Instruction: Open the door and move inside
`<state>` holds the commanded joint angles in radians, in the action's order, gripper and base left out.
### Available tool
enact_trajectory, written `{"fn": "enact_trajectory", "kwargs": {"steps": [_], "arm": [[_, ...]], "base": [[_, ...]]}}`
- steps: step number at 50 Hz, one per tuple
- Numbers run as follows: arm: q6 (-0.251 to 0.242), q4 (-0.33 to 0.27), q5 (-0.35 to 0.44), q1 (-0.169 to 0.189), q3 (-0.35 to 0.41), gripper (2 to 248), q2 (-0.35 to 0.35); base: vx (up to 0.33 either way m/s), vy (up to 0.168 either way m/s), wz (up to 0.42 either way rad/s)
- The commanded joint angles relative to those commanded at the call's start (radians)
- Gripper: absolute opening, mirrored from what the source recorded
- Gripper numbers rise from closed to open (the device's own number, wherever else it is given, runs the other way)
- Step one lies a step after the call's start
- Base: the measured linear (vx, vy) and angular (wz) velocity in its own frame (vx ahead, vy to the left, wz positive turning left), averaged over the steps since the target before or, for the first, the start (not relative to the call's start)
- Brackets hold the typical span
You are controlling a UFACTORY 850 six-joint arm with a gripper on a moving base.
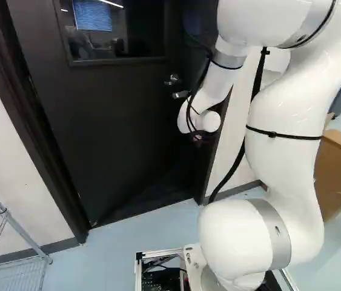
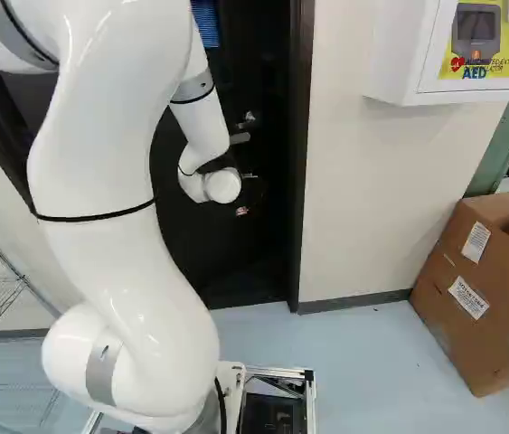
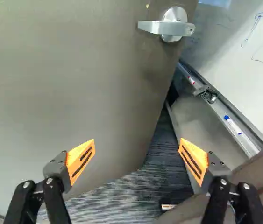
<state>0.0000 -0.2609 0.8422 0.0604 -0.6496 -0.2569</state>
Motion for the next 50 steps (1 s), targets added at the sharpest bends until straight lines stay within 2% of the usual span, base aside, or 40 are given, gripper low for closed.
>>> {"fn": "enact_trajectory", "kwargs": {"steps": [50], "arm": [[0.000, 0.158, -0.037, 0.011, 0.268, 247, 0.242]], "base": [[0.000, 0.000, 0.000]]}}
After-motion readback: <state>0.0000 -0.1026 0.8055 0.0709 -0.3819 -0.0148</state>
